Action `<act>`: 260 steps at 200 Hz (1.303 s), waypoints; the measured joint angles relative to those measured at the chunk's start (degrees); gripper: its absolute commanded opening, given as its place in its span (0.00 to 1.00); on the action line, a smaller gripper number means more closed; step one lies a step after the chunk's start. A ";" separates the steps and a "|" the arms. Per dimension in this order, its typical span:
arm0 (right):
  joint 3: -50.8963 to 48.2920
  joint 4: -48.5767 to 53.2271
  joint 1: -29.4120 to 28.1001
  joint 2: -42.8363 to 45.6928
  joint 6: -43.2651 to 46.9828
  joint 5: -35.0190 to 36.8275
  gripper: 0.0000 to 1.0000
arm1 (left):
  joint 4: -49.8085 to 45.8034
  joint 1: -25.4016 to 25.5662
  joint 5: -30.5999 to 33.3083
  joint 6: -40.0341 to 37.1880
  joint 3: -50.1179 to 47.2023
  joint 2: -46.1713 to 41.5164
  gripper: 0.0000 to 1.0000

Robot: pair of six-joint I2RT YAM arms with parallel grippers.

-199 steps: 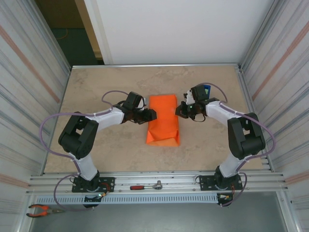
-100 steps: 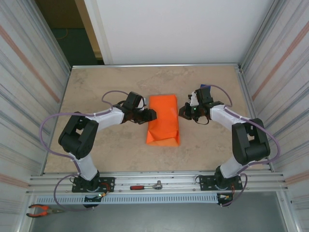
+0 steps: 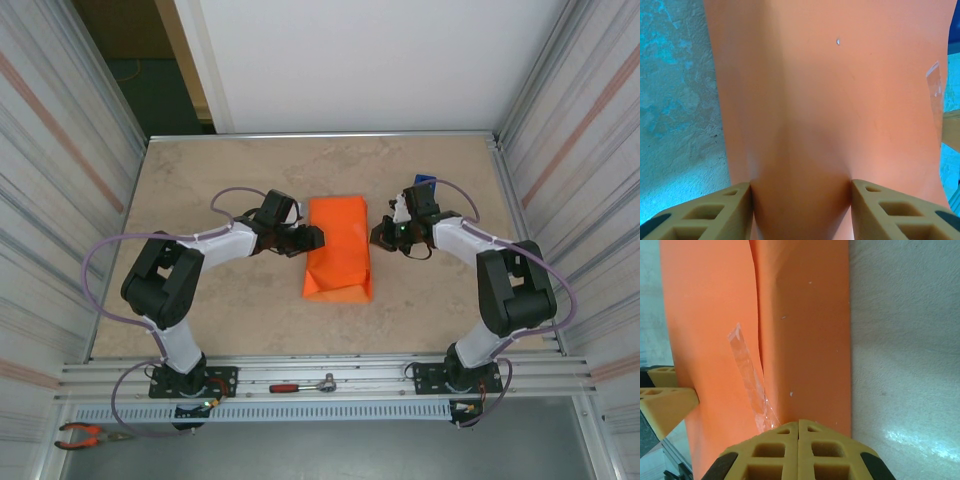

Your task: Wrap the gift box in paper

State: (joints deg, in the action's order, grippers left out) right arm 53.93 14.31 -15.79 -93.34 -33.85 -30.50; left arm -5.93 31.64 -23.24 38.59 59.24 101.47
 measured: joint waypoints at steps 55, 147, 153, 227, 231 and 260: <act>4.28 5.66 0.17 -1.16 1.46 1.84 0.00 | 0.00 0.00 0.02 0.15 0.00 0.00 0.50; 15.80 6.99 -2.86 -6.69 1.49 1.92 0.00 | -0.02 0.22 0.44 0.17 0.04 0.00 0.50; 16.06 6.78 -3.28 -7.50 1.49 1.92 0.00 | -0.04 0.22 0.44 0.17 0.11 0.00 0.50; 16.48 6.36 -3.78 -11.67 1.33 0.02 0.01 | -3.43 0.31 1.33 -0.39 2.25 0.00 0.54; 16.48 6.38 -3.78 -11.65 1.31 0.02 0.05 | -3.98 0.28 1.49 -0.50 2.56 0.00 0.55; 16.48 8.00 -3.69 -9.84 1.38 0.98 0.36 | -7.63 -0.92 1.92 -3.34 4.55 -0.39 0.65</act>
State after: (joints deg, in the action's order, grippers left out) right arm 70.41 22.31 -19.49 -103.18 -32.47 -29.52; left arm -13.56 30.72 -21.32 35.24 63.79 101.08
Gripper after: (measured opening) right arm 0.200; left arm 0.617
